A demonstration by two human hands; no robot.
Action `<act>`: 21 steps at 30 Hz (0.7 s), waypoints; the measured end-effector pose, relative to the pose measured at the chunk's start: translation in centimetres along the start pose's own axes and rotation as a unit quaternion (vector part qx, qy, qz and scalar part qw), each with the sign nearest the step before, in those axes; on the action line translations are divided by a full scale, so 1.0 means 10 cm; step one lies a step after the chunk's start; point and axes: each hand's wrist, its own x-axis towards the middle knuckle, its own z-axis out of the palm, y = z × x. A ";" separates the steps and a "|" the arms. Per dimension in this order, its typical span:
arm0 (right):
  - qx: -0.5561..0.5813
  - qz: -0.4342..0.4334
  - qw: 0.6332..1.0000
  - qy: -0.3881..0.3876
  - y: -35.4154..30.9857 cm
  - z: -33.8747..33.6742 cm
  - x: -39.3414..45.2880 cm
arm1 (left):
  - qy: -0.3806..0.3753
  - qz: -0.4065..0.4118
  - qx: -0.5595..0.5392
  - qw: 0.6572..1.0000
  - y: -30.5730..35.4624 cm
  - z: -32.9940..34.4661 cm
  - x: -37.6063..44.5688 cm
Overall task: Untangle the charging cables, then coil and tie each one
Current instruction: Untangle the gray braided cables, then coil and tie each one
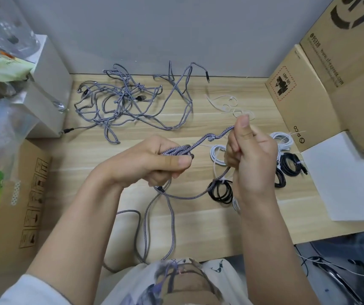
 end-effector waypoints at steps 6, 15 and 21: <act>-0.050 0.018 0.998 -0.016 0.11 0.01 0.04 | -0.156 0.140 -0.200 0.957 0.10 0.07 -0.02; -0.141 0.200 0.947 -0.208 0.21 0.15 -0.03 | -0.062 0.202 -0.549 0.809 0.31 0.16 0.20; -0.252 0.259 0.890 -0.277 0.28 0.15 -0.13 | 0.216 0.178 -0.434 0.857 0.21 0.26 0.40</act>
